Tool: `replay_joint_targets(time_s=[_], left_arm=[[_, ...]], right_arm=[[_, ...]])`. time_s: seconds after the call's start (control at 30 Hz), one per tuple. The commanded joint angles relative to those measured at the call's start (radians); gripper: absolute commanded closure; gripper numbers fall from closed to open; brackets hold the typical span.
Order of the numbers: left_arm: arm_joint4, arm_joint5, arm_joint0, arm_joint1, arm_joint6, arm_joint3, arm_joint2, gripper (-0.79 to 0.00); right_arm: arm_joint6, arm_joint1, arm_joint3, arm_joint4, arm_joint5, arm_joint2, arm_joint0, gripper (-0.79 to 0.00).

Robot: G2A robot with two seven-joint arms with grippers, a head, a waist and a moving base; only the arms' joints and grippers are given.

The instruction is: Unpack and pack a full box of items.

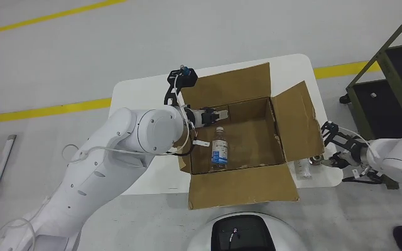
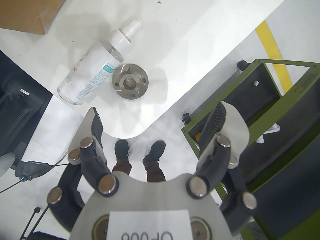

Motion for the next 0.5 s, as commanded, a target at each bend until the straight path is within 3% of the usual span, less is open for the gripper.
replay_joint_targets(time_s=[0.0,0.47], left_arm=[[0.000,0.000,0.000,0.000,0.000,0.000,0.000,-0.785],[0.000,0.000,0.000,0.000,0.000,0.000,0.000,-0.785]], right_arm=[[0.026,0.001,0.000,-0.006,-0.003,-0.019,0.010,-0.317],[0.051,-0.001,0.061,-0.014,0.017,-0.153,0.106,-0.326]])
